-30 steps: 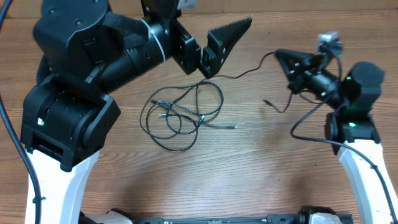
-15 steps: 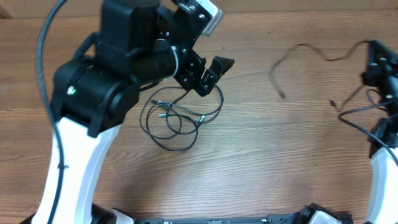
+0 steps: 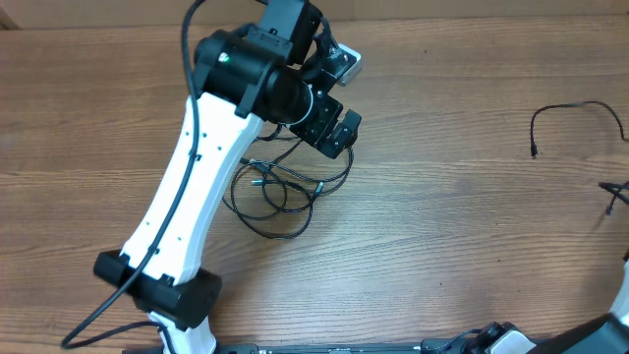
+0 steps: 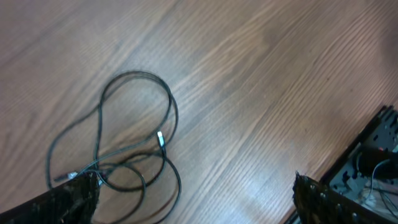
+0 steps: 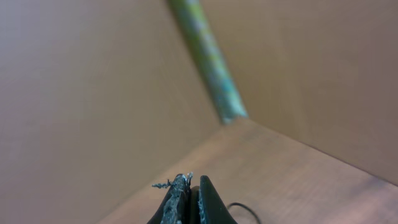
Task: Untangle cables
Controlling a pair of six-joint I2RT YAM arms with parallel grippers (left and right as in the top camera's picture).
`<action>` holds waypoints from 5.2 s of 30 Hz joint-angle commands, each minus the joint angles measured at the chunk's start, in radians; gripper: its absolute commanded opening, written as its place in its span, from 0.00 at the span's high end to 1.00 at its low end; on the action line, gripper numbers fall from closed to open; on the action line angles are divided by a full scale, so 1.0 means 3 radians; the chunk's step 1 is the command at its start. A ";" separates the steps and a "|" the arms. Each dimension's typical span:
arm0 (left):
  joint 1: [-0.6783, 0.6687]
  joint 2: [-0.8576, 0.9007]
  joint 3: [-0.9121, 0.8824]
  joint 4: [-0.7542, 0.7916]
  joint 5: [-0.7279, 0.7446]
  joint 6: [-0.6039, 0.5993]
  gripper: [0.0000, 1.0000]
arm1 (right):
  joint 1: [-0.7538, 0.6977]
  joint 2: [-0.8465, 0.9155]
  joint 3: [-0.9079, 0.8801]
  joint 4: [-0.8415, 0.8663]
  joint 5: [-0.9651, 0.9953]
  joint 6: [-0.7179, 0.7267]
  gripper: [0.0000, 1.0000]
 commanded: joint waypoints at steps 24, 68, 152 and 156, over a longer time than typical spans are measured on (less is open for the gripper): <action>-0.0018 0.0252 0.0027 -0.0095 -0.0033 0.0060 0.00 | -0.0408 0.0243 0.0036 -0.0538 -0.2024 0.0298 0.00; 0.0918 0.0252 -0.0900 0.0872 -0.0896 -0.1138 0.01 | 0.3951 0.1628 0.0034 -0.0473 -0.0899 0.0089 0.00; 0.1048 0.0252 -0.0954 0.0651 -0.0474 -0.1100 0.00 | 0.3625 -0.1526 0.0909 -0.0172 -0.0022 0.0682 0.96; 0.1048 0.0252 -0.0954 0.0637 -0.0436 -0.1100 0.00 | 0.3625 -0.1303 0.1259 -0.0006 -0.0018 0.0696 0.96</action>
